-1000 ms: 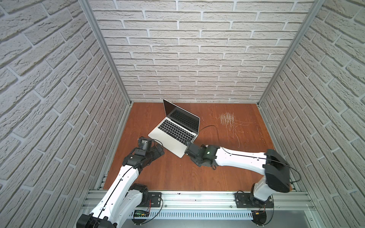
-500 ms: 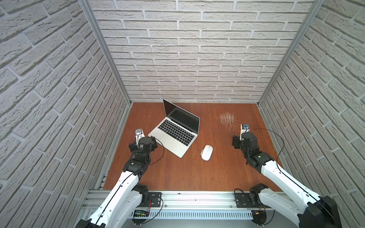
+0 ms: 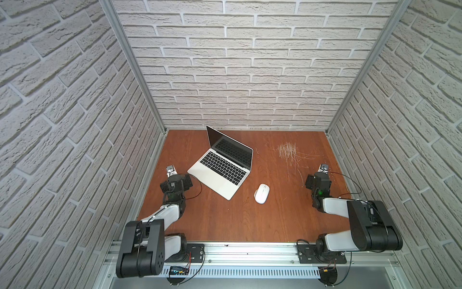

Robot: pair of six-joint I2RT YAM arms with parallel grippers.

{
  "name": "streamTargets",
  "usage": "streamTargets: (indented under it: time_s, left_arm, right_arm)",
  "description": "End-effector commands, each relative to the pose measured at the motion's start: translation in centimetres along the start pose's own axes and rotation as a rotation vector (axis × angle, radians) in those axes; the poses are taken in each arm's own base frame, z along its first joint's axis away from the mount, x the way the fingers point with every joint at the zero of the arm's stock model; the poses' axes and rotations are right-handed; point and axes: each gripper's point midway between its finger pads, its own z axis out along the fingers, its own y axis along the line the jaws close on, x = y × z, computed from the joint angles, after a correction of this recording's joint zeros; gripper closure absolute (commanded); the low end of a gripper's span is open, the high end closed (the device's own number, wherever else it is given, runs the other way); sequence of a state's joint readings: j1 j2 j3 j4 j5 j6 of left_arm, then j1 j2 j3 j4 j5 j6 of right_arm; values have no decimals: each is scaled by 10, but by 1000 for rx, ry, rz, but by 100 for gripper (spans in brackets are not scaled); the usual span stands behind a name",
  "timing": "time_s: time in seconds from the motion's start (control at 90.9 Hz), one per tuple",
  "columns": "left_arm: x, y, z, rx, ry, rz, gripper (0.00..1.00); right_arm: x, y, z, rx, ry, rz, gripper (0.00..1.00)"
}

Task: Remove the wireless mouse receiver from the laptop
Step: Reset both arms

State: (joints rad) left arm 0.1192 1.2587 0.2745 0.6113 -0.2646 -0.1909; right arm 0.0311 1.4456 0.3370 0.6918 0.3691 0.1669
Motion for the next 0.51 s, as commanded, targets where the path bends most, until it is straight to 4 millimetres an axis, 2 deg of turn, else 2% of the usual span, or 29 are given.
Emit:
streamTargets:
  time_s: [0.0,0.033,0.099,0.132,0.154,0.231,0.264,0.297,0.319,0.495]
  left_arm:
    - [-40,-22,9,126,-156,-19,2]
    - [-35,-24,15,136,-156,-16,2]
    - [-23,-39,28,161,-138,35,2]
    - [-20,-45,33,159,-122,66,2]
    - [-16,-48,35,171,-78,86,2]
    - [-18,-52,38,183,-73,95,2]
    - [-17,-51,38,179,-73,97,2]
    - [-17,-52,38,180,-70,98,2]
    - [-18,-52,38,180,-73,97,2]
    - [-17,-52,38,178,-74,100,2]
  right_arm:
    - [-32,33,-1,-175,-154,-3,31]
    - [-30,35,2,-182,-170,-3,30]
    - [-42,39,1,-199,-193,0,29]
    - [-31,38,6,-185,-121,-18,29]
    - [-33,39,8,-183,-130,-17,29]
    - [-36,41,9,-187,-128,-17,26]
    - [-33,40,9,-184,-112,-23,19]
    - [-32,41,10,-190,-126,-21,3]
    - [-34,41,10,-191,-133,-19,0]
    - [-32,41,9,-189,-117,-27,1]
